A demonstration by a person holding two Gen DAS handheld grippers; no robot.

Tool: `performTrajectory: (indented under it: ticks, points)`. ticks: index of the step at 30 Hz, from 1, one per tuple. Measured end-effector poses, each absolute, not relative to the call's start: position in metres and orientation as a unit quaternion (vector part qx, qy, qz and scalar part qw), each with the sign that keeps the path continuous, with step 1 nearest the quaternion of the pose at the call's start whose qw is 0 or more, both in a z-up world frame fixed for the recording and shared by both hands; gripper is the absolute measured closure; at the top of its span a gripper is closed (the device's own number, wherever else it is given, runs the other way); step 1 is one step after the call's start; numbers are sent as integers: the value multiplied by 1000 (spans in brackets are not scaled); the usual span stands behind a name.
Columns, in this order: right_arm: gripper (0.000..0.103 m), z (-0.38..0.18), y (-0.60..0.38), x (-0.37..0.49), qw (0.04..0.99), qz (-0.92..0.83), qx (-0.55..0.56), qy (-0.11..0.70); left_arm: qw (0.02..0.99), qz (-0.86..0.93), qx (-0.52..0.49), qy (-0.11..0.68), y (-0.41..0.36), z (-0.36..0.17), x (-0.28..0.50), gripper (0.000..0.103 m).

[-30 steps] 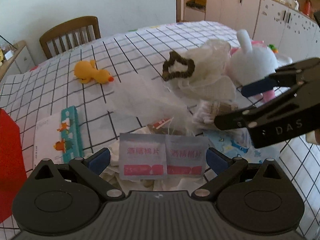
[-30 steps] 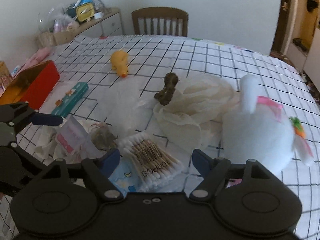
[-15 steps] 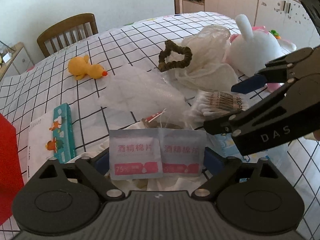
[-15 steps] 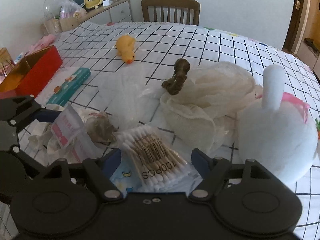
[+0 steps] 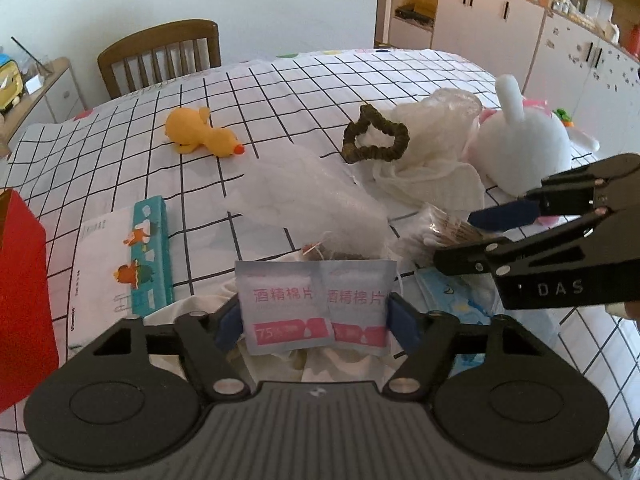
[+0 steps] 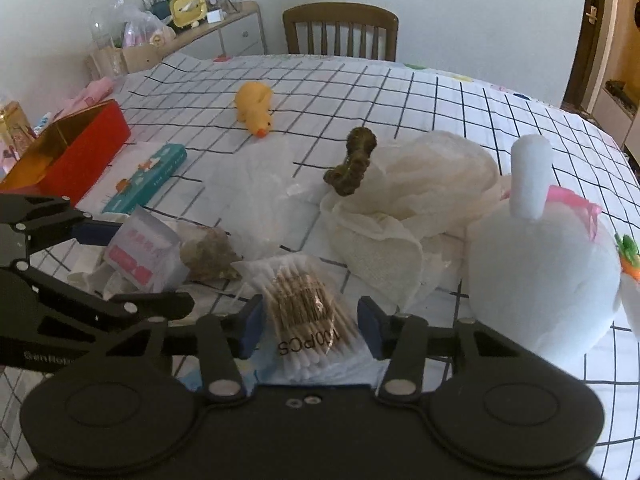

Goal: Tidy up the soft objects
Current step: 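Grasp the cotton-swab bag with the right gripper while the left grasps the wipe packets, then carry the swab bag and wipe packets to the red tin box and release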

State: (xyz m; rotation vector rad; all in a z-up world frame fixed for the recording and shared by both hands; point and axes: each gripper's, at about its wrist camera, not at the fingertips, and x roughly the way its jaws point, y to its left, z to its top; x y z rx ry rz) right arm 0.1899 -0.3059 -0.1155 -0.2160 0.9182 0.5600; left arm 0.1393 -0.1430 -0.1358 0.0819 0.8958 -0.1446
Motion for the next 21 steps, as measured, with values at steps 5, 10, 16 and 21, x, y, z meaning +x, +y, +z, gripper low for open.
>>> performTrajectory:
  ticks: [5,10,16,21]
  points:
    - [63,-111,-303,182,857,270,-119,422,901,-67,38,428,-144,-132,136,44]
    - [64,-103,-302,174,860,273,-126,412,902,-66,29,426,-143,-128,133,69]
    - [64,-97,-303,165,862,277,-126,405,902,-65,25,425,-142,-127,128,84]
    - [65,-90,-302,157,864,279,-124,400,906,-61,21,419,-140,-122,123,94]
